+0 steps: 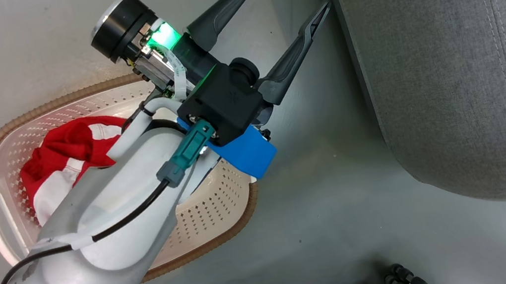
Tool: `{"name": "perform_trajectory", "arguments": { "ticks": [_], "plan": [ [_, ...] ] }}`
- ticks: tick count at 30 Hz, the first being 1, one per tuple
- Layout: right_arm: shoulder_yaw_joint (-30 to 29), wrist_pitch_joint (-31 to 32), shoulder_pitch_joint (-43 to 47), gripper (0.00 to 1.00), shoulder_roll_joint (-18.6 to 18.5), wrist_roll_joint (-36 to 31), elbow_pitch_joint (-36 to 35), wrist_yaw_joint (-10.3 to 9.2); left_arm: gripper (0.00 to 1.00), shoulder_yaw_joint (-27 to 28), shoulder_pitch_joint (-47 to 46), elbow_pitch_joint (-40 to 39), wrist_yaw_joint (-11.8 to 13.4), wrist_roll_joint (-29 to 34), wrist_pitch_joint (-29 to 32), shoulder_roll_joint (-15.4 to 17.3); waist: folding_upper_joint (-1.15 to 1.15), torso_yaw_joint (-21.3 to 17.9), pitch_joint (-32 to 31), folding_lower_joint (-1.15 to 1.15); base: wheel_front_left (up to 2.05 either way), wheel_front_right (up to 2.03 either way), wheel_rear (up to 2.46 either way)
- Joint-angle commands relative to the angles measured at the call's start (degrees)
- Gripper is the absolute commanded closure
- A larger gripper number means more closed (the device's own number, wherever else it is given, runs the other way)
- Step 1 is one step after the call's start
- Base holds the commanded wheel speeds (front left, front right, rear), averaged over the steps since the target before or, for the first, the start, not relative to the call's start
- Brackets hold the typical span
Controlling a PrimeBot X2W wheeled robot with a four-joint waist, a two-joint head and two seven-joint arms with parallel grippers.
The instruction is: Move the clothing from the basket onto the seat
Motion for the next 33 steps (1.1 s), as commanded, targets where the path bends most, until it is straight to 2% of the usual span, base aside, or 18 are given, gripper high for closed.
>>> {"name": "perform_trajectory", "arguments": {
  "ticks": [1, 3, 4, 5, 6, 12, 17, 24, 33],
  "plan": [
    [0.38, -0.22, 0.98, 1.0, 0.28, 0.05, 1.28, 0.02, 0.0, 0.05, -0.98, 0.37, 0.19, -0.23, -0.52, -0.14, 0.0, 0.28, -0.53, 0.0, 0.0, 0.0, 0.0],
    [0.81, -0.22, 1.82, 1.0, 0.68, 0.69, 2.92, 0.03, 0.0, -0.03, -0.88, 0.65, 0.33, -0.44, -0.83, -0.39, 0.0, 0.52, -1.08, 0.0, 0.0, 0.0, 0.0],
    [1.26, -0.22, 2.06, 0.86, 0.8, 0.97, 3.5, 0.03, 0.0, -0.07, -0.79, 0.79, 0.45, -0.52, -1.01, -0.47, 0.0, 0.61, -1.4, 0.0, 0.0, 0.0, 0.0],
    [1.7, -0.23, 2.17, 0.54, 0.8, 1.28, 4.1, 0.02, 0.0, -0.03, -0.61, 0.95, 0.53, -0.58, -1.26, -0.48, 0.0, 0.61, -1.79, 0.0, 0.0, 0.0, 0.0],
    [1.93, -0.22, 2.13, 0.0, 0.54, 1.65, 4.51, 0.03, 0.0, 0.02, -0.38, 1.09, 0.6, -0.72, -1.4, -0.5, 0.0, 0.59, -2.19, 0.0, 0.0, 0.0, 0.0],
    [2.93, -0.22, 6.39, 0.0, -0.11, 1.42, 2.89, 0.02, 0.0, -0.03, 1.92, 3.02, 1.16, -1.65, -3.35, -1.57, 0.0, 1.12, -7.1, 0.0, 0.0, 0.0, 0.0],
    [2.48, -0.22, 14.21, 0.0, 0.15, 0.58, -1.99, 0.03, 0.0, 0.74, 4.98, 5.12, 2.01, -2.83, -4.46, -2.96, 0.0, 2.45, -13.26, 0.0, 0.0, 0.0, 0.0],
    [3.58, -0.22, 25.75, 0.0, 4.38, -0.09, -13.47, 0.03, 0.0, 5.58, 12.14, 4.57, 3.78, -4.56, -4.75, -3.49, 0.0, 4.16, -21.8, 0.0, 0.0, 0.0, 0.0],
    [11.34, -0.23, 36.17, 0.0, 10.23, 0.92, -24.28, 0.03, 0.0, 16.27, 23.75, 1.47, 4.7, -3.82, -4.72, -4.51, 0.0, 7.16, -30.42, 0.0, 0.0, 0.0, 0.0]
  ]
}}
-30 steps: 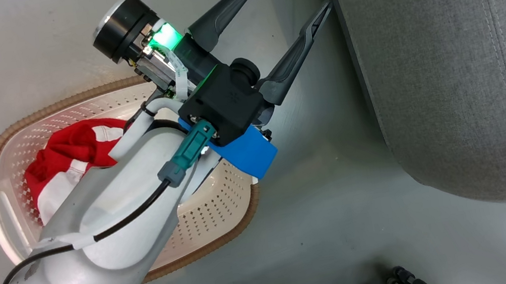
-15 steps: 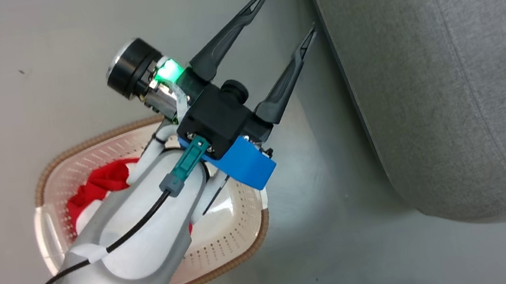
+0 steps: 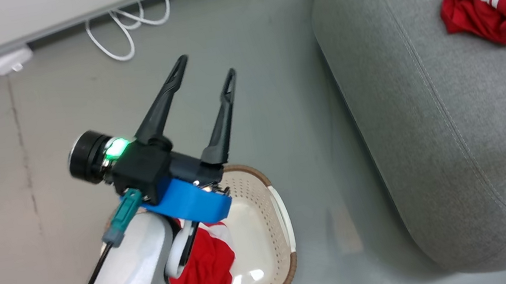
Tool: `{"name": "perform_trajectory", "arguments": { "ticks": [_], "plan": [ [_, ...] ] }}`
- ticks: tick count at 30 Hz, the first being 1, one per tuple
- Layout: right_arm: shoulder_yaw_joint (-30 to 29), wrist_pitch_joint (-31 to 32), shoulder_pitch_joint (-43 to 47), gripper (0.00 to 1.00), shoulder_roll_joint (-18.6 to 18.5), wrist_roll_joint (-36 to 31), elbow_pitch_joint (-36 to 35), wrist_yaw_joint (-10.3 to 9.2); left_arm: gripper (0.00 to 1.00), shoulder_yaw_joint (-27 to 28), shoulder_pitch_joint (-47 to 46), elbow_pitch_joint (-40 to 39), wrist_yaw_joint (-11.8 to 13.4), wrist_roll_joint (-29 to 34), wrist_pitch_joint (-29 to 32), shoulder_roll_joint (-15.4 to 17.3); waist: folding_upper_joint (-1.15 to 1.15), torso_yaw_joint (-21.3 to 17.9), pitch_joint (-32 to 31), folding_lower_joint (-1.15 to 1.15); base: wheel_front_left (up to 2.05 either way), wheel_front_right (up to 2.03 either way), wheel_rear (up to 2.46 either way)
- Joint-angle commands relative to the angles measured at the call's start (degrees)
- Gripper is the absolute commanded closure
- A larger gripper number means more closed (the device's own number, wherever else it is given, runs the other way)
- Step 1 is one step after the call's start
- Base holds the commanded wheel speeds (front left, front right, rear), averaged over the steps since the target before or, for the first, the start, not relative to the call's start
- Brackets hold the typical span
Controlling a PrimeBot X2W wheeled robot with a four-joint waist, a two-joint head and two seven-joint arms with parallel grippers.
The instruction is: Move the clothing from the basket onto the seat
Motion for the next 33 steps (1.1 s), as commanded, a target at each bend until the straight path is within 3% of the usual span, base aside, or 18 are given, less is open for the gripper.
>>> {"name": "perform_trajectory", "arguments": {
  "ticks": [1, 11, 19, 33],
  "plan": [
    [0.74, -0.24, 1.59, 0.0, 0.43, 0.29, -0.99, 0.03, 0.0, 1.41, 1.72, -0.52, 0.14, 0.35, -0.18, -0.23, 0.0, 2.03, -3.33, 0.01, 0.0, 0.0, 0.0],
    [6.28, -0.23, 7.17, 0.0, 4.05, 0.82, -9.46, 0.03, 0.0, 14.88, 11.73, -3.94, -0.53, 4.28, -0.18, -3.54, 0.0, 5.49, -8.43, 0.01, 0.0, 0.0, 0.0],
    [8.97, -0.23, 11.17, 0.0, 6.96, -0.28, -11.33, 0.03, 0.0, 23.4, 18.24, -4.92, -1.82, 7.78, -0.18, -6.01, 0.0, 7.66, -11.83, 0.01, 0.0, 0.0, 0.0],
    [10.43, -0.23, 17.39, 0.0, 9.73, 0.04, -8.92, 0.03, 0.0, 30.07, 27.32, -3.26, -3.55, 11.31, -0.19, -8.77, 0.0, 9.0, -16.99, 0.01, 0.0, 0.0, 0.0]
  ]
}}
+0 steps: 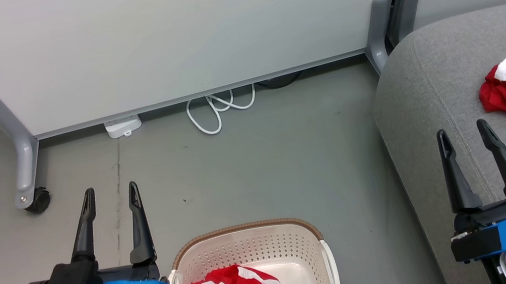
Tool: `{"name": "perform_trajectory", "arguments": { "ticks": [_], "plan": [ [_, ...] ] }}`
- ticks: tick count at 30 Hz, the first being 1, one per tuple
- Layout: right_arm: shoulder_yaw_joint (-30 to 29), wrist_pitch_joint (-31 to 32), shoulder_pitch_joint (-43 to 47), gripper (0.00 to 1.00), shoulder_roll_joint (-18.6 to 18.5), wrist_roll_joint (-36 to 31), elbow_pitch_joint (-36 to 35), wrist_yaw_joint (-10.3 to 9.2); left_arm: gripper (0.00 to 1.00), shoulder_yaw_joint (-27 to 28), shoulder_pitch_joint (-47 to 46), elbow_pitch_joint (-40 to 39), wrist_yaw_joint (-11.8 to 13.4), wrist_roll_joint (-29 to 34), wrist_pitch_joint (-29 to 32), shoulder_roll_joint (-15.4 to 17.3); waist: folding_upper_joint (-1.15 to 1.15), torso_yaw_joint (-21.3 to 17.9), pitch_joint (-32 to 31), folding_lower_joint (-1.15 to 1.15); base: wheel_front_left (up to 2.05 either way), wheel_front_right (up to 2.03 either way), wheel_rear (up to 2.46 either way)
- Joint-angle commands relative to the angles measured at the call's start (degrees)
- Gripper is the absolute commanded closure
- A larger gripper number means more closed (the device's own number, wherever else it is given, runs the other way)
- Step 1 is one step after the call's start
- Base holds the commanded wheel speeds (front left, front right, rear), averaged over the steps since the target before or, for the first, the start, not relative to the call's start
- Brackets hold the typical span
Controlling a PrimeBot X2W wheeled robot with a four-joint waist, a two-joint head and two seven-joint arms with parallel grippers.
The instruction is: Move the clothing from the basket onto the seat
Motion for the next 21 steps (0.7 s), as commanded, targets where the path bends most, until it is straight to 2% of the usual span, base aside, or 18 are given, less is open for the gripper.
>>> {"name": "perform_trajectory", "arguments": {
  "ticks": [1, 21],
  "plan": [
    [0.1, -0.22, 1.05, 0.0, 0.29, 0.36, 0.34, 0.03, 0.0, 0.42, 0.69, 0.25, -0.23, 0.33, -0.16, -0.04, 0.0, 0.12, -0.51, 0.01, 0.0, 0.0, 0.0],
    [1.44, -0.22, 3.28, 0.0, 0.73, 1.62, 1.55, 0.03, 0.0, 1.28, 2.8, 0.76, -0.46, 0.55, -0.16, -0.58, 0.0, 0.5, -1.92, 0.01, 0.0, 0.0, 0.0]
  ]
}}
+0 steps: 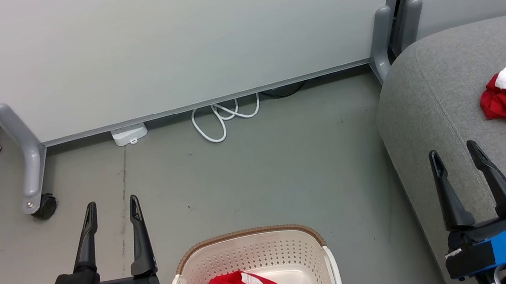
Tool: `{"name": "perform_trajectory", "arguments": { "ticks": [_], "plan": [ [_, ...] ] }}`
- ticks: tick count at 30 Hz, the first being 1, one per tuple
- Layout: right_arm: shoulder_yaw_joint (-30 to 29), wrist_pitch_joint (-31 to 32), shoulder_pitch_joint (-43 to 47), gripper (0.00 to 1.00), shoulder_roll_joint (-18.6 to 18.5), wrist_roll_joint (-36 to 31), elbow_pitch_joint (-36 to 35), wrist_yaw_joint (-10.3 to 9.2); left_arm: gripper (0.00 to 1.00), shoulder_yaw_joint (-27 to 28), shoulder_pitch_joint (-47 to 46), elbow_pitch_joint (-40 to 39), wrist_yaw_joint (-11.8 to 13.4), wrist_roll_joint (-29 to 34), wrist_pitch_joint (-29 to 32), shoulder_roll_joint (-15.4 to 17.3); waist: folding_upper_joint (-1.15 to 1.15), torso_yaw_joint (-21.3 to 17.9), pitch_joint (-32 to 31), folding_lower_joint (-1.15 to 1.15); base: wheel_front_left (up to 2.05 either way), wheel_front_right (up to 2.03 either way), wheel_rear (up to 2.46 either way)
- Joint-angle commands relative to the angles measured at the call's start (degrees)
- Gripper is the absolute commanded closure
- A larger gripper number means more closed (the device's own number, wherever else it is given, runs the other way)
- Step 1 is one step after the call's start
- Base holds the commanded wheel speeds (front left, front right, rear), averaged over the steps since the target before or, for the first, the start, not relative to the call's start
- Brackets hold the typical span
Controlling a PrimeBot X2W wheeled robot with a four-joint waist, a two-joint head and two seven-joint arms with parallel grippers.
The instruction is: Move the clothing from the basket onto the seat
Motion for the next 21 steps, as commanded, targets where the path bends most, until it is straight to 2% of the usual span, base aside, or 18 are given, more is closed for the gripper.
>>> {"name": "perform_trajectory", "arguments": {
  "ticks": [1, 10, 16, 21],
  "plan": [
    [-0.03, -0.22, 0.75, 0.0, 0.18, 0.27, -0.22, 0.03, 0.0, 0.02, 0.52, -0.08, 0.25, -0.22, -0.15, -0.07, -0.01, 0.0, 0.06, 0.0, 0.0, 0.0, 0.0],
    [0.21, -0.22, 0.69, 0.0, 0.18, 0.42, -0.13, 0.03, 0.0, -0.93, 0.22, 0.67, 0.01, -0.47, -0.15, -0.08, -0.01, 0.29, 0.3, 0.0, 0.0, 0.0, 0.0],
    [0.17, -0.22, -0.5, 0.0, 0.17, 0.33, -0.36, 0.03, 0.0, -5.33, -3.21, 4.38, -1.83, 1.95, -0.15, -0.06, -0.01, 0.58, 1.37, 0.0, 0.0, 0.0, 0.0],
    [0.9, -0.22, -2.51, 0.0, 0.16, -0.02, -0.82, 0.03, 0.0, -9.93, -7.77, 10.51, -2.76, 2.03, -0.16, 0.76, -0.01, -0.11, 3.77, 0.0, 0.0, 0.0, 0.0]
  ]
}}
